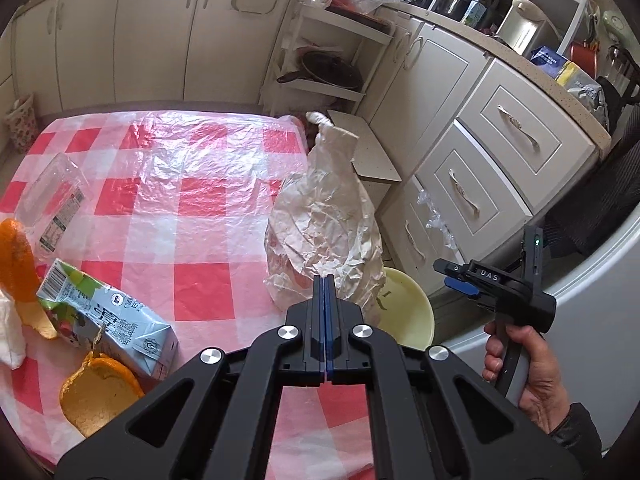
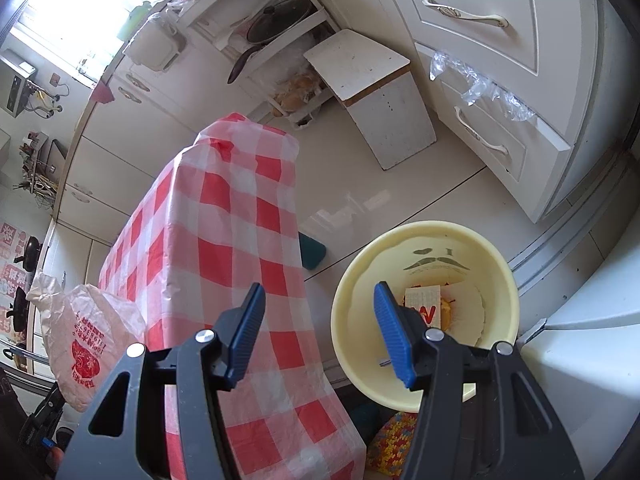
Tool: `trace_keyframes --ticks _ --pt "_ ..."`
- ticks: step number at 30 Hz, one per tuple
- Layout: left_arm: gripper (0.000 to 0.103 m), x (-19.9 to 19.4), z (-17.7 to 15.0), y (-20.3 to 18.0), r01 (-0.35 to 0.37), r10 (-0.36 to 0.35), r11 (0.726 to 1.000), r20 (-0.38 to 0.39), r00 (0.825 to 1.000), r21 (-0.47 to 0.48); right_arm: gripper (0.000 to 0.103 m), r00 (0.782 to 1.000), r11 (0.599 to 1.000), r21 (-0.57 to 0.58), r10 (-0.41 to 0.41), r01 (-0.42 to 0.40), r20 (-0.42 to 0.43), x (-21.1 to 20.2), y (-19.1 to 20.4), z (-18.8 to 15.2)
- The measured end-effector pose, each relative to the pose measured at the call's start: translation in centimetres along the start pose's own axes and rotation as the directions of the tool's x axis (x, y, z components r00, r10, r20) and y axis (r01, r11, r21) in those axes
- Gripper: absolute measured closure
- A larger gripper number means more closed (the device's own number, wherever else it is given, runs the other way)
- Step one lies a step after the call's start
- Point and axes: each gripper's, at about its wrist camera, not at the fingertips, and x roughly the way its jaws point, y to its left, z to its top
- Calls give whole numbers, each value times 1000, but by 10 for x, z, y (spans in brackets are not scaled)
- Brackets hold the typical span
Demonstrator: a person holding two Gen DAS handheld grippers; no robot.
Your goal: Collect trash
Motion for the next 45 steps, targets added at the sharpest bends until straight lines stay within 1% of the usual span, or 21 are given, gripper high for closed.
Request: trace_keyframes --ticks 7,11,13,15,17,18,19,20,21,22,24,25,26,28,31,33,36,40,41,43,45 --pt "103 -12 11 -17 83 -83 996 8 997 -12 48 1000 999 21 27 -27 -3 -2 -4 2" --pt "103 -10 12 -29 79 -79 997 1 997 17 48 999 999 18 38 -37 -11 -2 -3 2" --pt "103 -1 7 -33 64 -61 996 -49 997 60 48 999 999 14 37 -37 -33 3 -2 0" --pt "102 12 -1 -33 17 -6 995 -104 995 102 48 998 999 10 40 -40 -42 4 -1 0" --pt "99 25 -15 -24 -10 25 996 -167 986 92 48 998 999 9 48 -48 -37 3 0 0" --pt "89 27 -21 -18 -12 25 997 -186 982 70 48 998 999 10 53 -53 -34 2 1 0" --pt "68 28 -29 -10 -15 21 999 -200 980 34 48 998 998 10 56 -56 -32 1 1 0" --pt "58 28 -36 -3 -22 23 1000 -207 978 5 48 998 998 10 58 -58 -31 1 1 0" --pt "43 26 -44 5 -34 26 999 -208 978 -34 48 998 998 11 59 -58 -30 1 1 0" --pt "37 26 -50 14 -39 22 996 -209 978 -74 48 998 998 13 58 -58 -30 1 1 0" --pt "29 35 -57 29 -36 -4 986 -234 972 -164 48 996 997 7 80 -80 -34 3 6 -1" --pt "28 40 -59 38 -32 -24 974 -244 970 -223 48 995 995 -10 94 -94 -37 3 10 -1" --pt "28 45 -59 45 -20 -48 961 -242 969 -274 48 994 993 -47 102 -104 -44 3 19 -3" --pt "26 52 -61 54 -21 -60 941 -229 971 -337 48 992 980 -164 105 -115 -67 5 43 -10" --pt "22 55 -57 57 -7 -73 923 -192 979 -384 48 978 938 -291 152 -189 -146 15 75 -25" --pt "22 58 -55 57 9 -90 913 -180 979 -407 48 967 909 -350 161 -224 -199 22 91 -36" --pt "22 63 -51 53 19 -96 911 -166 981 -412 48 954 869 -426 151 -253 -258 30 108 -52" --pt "23 72 -44 47 38 -112 898 -145 983 -438 48 944 827 -489 136 -276 -302 34 120 -67" --pt "27 76 -41 47 48 -125 892 -142 982 -450 48 943 821 -499 133 -277 -304 34 121 -69" --pt "68 86 -39 46 87 -183 877 -160 970 -473 48 943 815 -510 125 -275 -308 35 121 -70" --pt "84 89 -36 42 95 -190 883 -165 968 -459 48 941 820 -498 135 -282 -311 34 118 -69"
